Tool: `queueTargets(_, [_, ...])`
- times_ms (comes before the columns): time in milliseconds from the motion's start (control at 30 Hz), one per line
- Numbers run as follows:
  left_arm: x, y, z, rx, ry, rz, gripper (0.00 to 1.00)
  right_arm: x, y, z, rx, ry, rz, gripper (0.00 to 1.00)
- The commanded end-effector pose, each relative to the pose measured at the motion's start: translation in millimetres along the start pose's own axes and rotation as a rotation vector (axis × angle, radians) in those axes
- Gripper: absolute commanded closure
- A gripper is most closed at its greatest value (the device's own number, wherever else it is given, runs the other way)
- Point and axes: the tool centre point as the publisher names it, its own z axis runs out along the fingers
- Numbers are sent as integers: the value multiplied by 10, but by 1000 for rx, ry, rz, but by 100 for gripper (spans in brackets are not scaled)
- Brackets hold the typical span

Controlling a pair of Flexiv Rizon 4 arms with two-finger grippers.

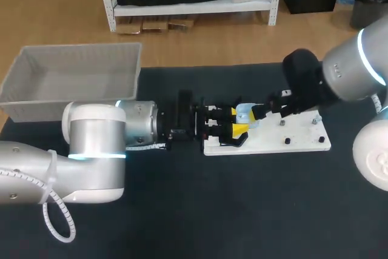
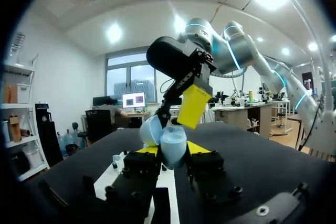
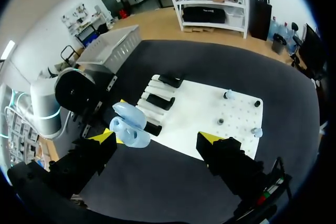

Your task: Pick up each earbud case from the left stands, insert the matching earbuds, close the lid, and place the case in the box.

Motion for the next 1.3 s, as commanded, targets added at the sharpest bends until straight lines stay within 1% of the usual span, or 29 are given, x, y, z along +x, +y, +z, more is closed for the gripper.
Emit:
queueTargets(33, [7,-10,-1,-5,-3,3,100,-31,-9,-91,13,-13,-5,0])
queueTargets(133, [7,-10,-1,-5,-3,3,100,-86,-17,-206,26,-34,-43,0])
queueTargets(233, [7,-10,-1,-5,-3,3,100,-150,-70,-361,69,-37,-125,0])
queueTargets(367, [13,-37,-35,-6,3,-5,100,-196,-216,-515,144,-26,-171,0])
queueTargets(500, [20,-97,-142,-18,10,-18,100,-208,-384,-575,220,-3,-192,0])
queueTargets(633, [19,-132,-198,-24,19,-27,100,-193,-534,-574,293,21,-206,0])
queueTargets(767, [16,-164,-230,-26,29,-30,100,-133,-729,-509,379,75,-235,0])
queueTargets(967, [9,-178,-249,-34,64,-29,100,-71,-1017,-411,471,157,-242,0])
queueTargets(1100, [9,-178,-249,-34,64,-29,100,-22,-1192,-334,500,221,-223,2])
queueTargets(1133, [9,-178,-249,-34,64,-29,100,-5,-1225,-311,501,237,-217,0])
queueTargets(1300, [9,-178,-249,-34,64,-29,100,67,-1344,-233,500,288,-188,1])
